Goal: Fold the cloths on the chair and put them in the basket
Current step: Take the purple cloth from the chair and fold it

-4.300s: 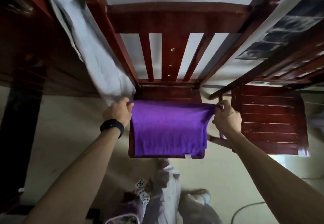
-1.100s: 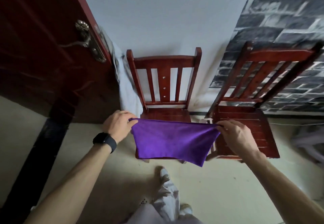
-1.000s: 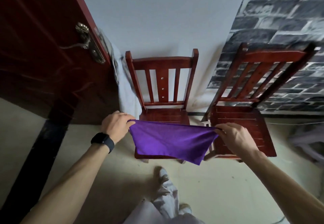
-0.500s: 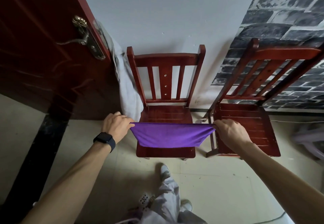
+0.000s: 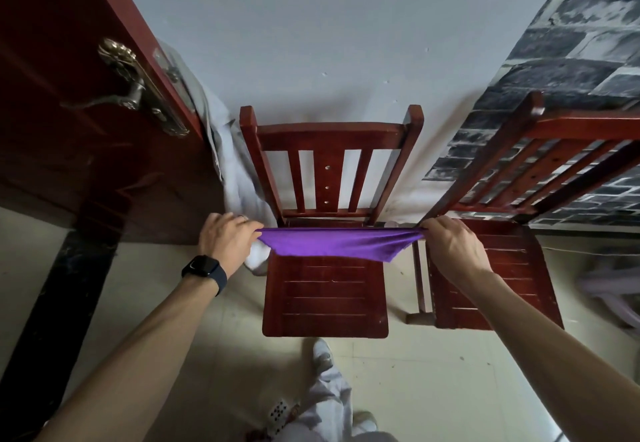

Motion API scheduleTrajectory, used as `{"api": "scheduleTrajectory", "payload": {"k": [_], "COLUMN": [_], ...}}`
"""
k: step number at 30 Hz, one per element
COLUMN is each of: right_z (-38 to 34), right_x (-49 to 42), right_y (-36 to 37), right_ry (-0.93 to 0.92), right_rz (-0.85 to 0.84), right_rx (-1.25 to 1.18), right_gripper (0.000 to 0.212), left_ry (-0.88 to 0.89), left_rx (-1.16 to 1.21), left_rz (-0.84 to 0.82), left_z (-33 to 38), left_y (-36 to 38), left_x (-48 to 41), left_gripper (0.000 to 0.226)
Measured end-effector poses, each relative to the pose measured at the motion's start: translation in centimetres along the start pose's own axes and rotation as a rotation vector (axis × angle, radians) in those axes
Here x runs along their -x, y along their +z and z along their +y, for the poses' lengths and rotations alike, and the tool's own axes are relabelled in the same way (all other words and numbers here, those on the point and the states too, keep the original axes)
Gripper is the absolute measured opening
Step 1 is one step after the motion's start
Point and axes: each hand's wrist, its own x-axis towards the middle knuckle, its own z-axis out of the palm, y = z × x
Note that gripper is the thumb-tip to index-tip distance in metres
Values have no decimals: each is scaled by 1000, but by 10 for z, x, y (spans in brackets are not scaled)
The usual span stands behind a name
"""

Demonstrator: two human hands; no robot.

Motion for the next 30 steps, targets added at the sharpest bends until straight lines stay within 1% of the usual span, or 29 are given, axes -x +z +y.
{"api": "scheduleTrajectory", "payload": {"k": [3,5,6,8,11,14,16,17,19,20,22,23,25,26,28,30], "right_z": [0,0,3,13,22,19,15,16,16,17,16,16,19,21,26,30], "right_x": [4,14,20,37,69,107,127,135,143,145,141,135,116,106,86,65], "right_y": [14,28,39,73,123,158,175,186,205,212,220,222,226,229,241,250], "right_ry": [23,37,40,40,25,82,124,149,220,261,363,445,643,718,795,838], "right_rz": [35,26,16,-41,-207,-240,-313,-342,-385,-378,-340,-326,-342,-358,-347,-314], "right_rx": [-26,-31,-35,-20,-3,-78,-70,-63,-128,-180,-309,-396,-565,-633,-719,-769], "right_gripper": [25,22,20,17,21,20,16,14,12,13,12,10,8,6,8,6], "left_ry": [42,86,104,123,88,40,-50,-114,-220,-293,-482,-575,-715,-757,-830,-935], "left_rx": [-3,-15,-22,-26,-3,67,151,188,300,374,558,673,912,1019,1141,1231], "left_rz": [97,120,105,22,-157,-362,-511,-559,-621,-639,-664,-676,-714,-718,-690,-607], "left_z": [-2,0,3,8,18,31,38,40,42,42,39,36,27,24,19,17], "left_y": [13,26,34,55,92,132,156,169,187,193,201,205,210,210,219,233], "left_x": [4,14,22,40,77,118,140,150,162,164,161,155,139,128,107,87], "left_gripper": [14,17,18,23,30,28,17,16,20,20,14,12,13,14,18,18]}}
